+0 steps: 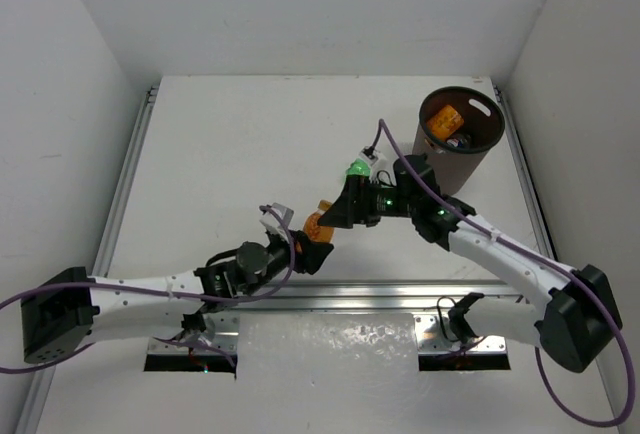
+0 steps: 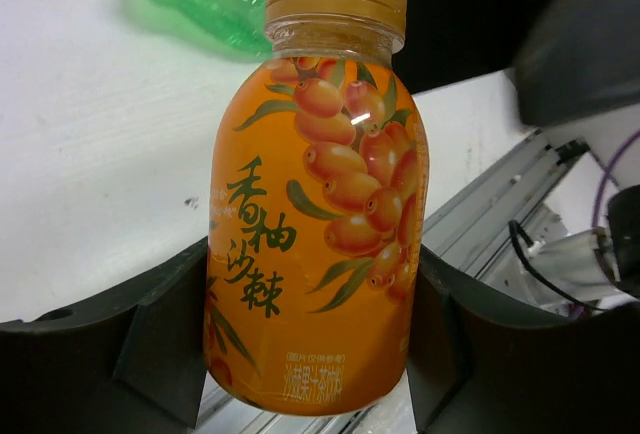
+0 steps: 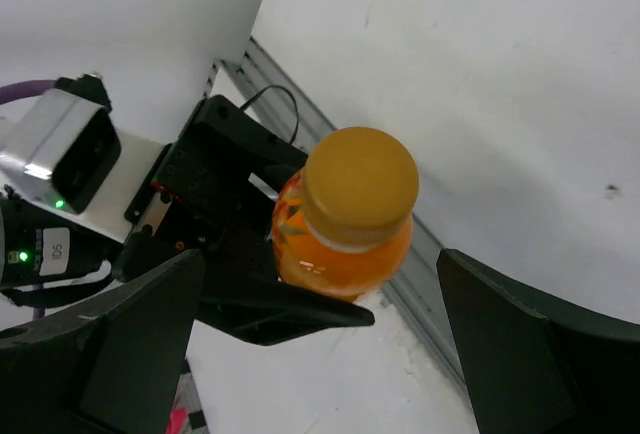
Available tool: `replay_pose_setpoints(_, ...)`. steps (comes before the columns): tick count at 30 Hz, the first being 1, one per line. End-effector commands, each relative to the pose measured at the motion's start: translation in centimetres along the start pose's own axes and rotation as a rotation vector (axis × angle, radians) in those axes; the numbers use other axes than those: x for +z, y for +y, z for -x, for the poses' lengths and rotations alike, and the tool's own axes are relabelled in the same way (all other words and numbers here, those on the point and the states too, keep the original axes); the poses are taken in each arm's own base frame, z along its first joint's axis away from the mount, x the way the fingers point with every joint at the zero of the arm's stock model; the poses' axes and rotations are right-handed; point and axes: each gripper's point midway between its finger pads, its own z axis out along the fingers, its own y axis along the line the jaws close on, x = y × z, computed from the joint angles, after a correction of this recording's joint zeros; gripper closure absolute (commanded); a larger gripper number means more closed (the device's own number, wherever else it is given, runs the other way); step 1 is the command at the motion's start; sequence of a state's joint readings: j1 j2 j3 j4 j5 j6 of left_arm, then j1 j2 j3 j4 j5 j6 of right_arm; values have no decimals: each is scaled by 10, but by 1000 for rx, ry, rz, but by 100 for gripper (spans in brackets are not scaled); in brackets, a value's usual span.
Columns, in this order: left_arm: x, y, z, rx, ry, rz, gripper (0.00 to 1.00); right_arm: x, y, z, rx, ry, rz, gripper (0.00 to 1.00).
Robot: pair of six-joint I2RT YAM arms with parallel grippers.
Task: Put the plastic bottles in the bin
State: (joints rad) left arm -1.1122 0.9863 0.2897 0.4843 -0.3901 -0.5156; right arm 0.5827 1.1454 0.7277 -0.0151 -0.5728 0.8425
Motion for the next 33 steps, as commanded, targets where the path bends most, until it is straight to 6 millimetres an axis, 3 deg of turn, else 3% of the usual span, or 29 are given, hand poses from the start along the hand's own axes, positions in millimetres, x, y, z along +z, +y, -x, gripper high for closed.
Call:
replay_pose_setpoints(1, -10, -35, 47, 22, -182, -175, 100, 14, 26, 13, -20, -53, 66, 1)
replay_pose_setpoints(4, -14, -36, 53, 20, -204, -181, 100, 22, 26, 6, 1, -43, 73, 12)
replay_pose_setpoints(6, -17, -40, 57, 21, -215, -200, 97, 25, 25, 5, 5, -45, 67, 26)
replay_pose_setpoints(8, -17, -44, 58, 25, -214, -216, 90, 28, 27, 6, 6, -47, 84, 40)
replay_pose_setpoints(10, -16, -48, 55, 42, -194, -239, 81, 29, 35, 8, -8, -46, 125, 46)
replay_pose_setpoints(11, -15, -50, 53, 51, -186, -246, 78, 30, 38, 11, -22, -47, 132, 61)
replay_pose_setpoints(14, -10, -49, 47, 54, -161, -231, 36, 30, 42, 17, -62, -50, 133, 100)
replay_pose_setpoints(15, -9, -45, 47, 47, -157, -208, 25, 29, 43, 20, -73, -57, 124, 100)
replay_pose_setpoints(16, -7, -40, 47, 42, -154, -170, 1, 26, 37, 19, -70, -52, 80, 100)
replay_pose_setpoints(18, -6, -33, 50, 22, -147, -115, 0, 16, 34, 47, -151, -155, -15, 100)
replay_pose_setpoints(19, -5, -25, 43, 33, -108, -73, 0, 9, 24, 48, -150, -151, -94, 100)
replay_pose_setpoints(21, -4, -20, 50, 10, -106, -15, 0, -15, 19, 89, -217, -274, -213, 100)
replay_pose_setpoints(22, -4, -15, 46, 19, -82, 17, 0, -25, 12, 95, -212, -276, -266, 100)
replay_pose_setpoints(23, -6, -12, 44, 0, -74, 32, 0, -44, 12, 124, -227, -340, -300, 100)
replay_pose_setpoints(25, -10, -1, 33, -12, -41, 68, 0, -67, 12, 149, -231, -367, -349, 100)
replay_pose_setpoints(26, -14, 2, 33, -28, -45, 77, 0, -83, -1, 168, -231, -421, -433, 100)
replay_pose_setpoints(27, -17, 10, 26, -40, -26, 111, 0, -102, 3, 184, -269, -450, -492, 100)
replay_pose_setpoints(29, -22, 14, 26, -52, -22, 126, 0, -130, -12, 208, -282, -507, -636, 100)
replay_pose_setpoints(30, -25, 19, 23, -53, -4, 147, 0, -148, -37, 215, -272, -512, -798, 100)
replay_pose_setpoints(31, -27, 18, 24, -54, -1, 147, 0, -171, -37, 234, -271, -570, -860, 100)
replay_pose_setpoints(32, -28, 18, 24, -55, 6, 147, 0, -183, -44, 241, -262, -583, -909, 100)
replay_pose_setpoints(33, -29, 15, 22, -47, 22, 130, 0, -194, -67, 242, -228, -561, -1010, 100)
